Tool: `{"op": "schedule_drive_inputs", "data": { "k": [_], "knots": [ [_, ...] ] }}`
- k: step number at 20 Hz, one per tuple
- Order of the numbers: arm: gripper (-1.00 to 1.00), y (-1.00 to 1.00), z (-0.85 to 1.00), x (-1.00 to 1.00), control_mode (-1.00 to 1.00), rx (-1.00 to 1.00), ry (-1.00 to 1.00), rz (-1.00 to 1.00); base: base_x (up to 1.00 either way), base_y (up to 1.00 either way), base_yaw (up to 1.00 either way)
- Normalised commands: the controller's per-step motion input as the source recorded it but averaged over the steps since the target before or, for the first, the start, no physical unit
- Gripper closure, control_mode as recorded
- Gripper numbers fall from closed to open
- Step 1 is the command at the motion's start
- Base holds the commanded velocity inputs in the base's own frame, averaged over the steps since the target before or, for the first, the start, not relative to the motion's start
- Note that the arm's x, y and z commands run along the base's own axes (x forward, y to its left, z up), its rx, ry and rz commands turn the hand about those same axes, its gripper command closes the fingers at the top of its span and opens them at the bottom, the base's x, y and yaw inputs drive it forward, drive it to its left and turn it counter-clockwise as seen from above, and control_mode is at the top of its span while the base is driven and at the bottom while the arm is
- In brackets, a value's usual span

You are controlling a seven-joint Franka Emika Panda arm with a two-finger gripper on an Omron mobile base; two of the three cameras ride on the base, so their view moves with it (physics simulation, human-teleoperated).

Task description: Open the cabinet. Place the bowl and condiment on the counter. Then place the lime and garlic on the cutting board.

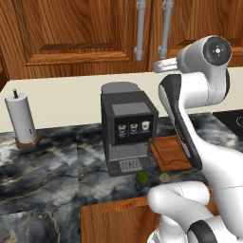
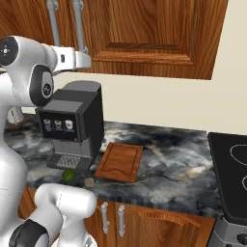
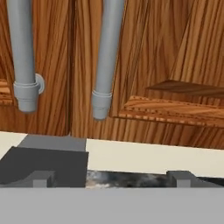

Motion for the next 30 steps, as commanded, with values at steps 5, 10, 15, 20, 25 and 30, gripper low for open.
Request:
{"op": "schedule_drive_inputs", "data": {
  "k": [5,10,15,20,25,30],
  "knots": [
    [-1.0,0.07,0.05,0.49,-1.0,0.0,-0.03,0.0,0.0,0.0,0.0],
    [-1.0,0.0,0.2,0.59,-1.0,0.05,0.0,0.0,0.0,0.0,0.0],
    [-1.0,0.0,0.21,0.53,-1.0,0.06,0.0,0.0,0.0,0.0,0.0],
    [-1.0,0.0,-0.04,0.51,-1.0,0.01,0.0,0.0,0.0,0.0,0.0],
    [-1.0,0.0,-0.22,0.45,-1.0,0.0,0.0,0.0,0.0,0.0,0.0],
    [1.0,-0.07,-0.15,0.2,-1.0,0.02,0.0,0.0,0.0,0.0,0.0]
  ]
}}
